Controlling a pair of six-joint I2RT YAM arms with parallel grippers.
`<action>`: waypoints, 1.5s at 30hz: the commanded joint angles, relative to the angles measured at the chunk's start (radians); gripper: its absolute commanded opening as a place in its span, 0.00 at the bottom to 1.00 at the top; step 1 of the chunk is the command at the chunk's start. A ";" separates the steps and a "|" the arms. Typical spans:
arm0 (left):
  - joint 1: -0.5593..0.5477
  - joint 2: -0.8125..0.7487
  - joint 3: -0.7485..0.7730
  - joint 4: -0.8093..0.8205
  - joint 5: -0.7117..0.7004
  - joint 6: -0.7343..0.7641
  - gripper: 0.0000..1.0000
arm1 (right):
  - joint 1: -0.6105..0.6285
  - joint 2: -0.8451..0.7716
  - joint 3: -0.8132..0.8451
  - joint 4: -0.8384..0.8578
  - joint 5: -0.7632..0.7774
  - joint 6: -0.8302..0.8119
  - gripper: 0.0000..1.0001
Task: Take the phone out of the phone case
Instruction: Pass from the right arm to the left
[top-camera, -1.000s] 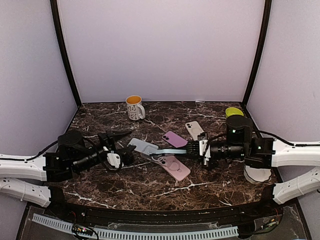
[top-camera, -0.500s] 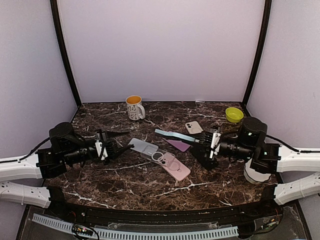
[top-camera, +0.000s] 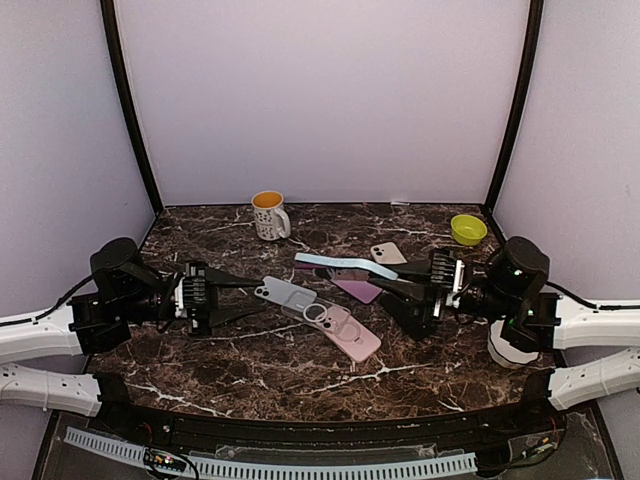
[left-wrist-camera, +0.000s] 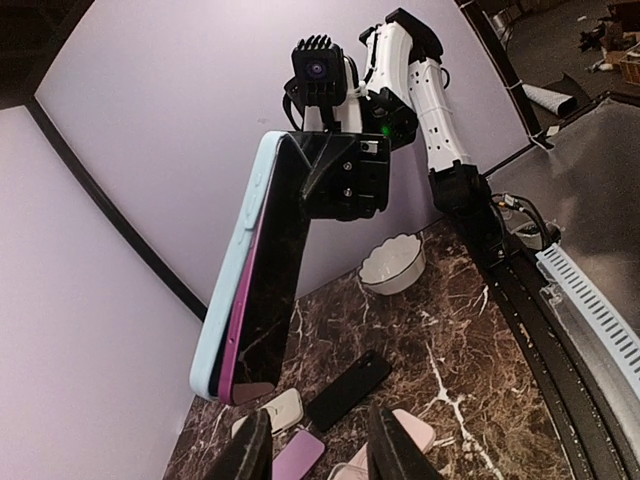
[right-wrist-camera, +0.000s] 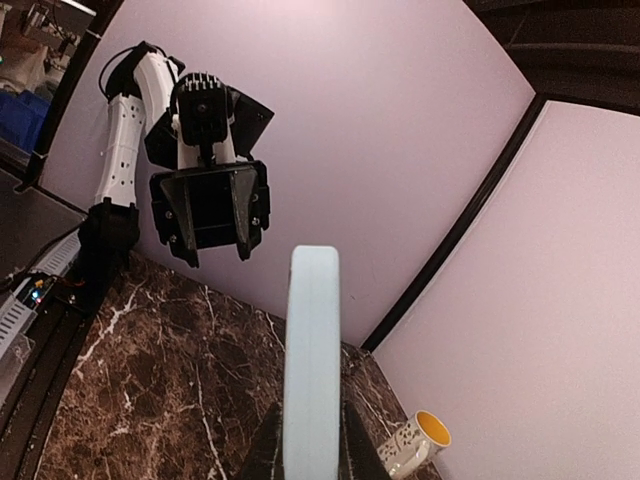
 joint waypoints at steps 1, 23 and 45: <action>0.004 -0.021 0.031 0.051 0.082 -0.069 0.35 | -0.005 -0.007 -0.010 0.246 -0.088 0.102 0.00; 0.004 -0.004 0.024 0.098 0.217 -0.136 0.31 | 0.006 0.095 0.025 0.404 -0.267 0.276 0.00; 0.004 0.035 0.033 0.063 0.260 -0.128 0.29 | 0.048 0.174 0.043 0.503 -0.294 0.310 0.00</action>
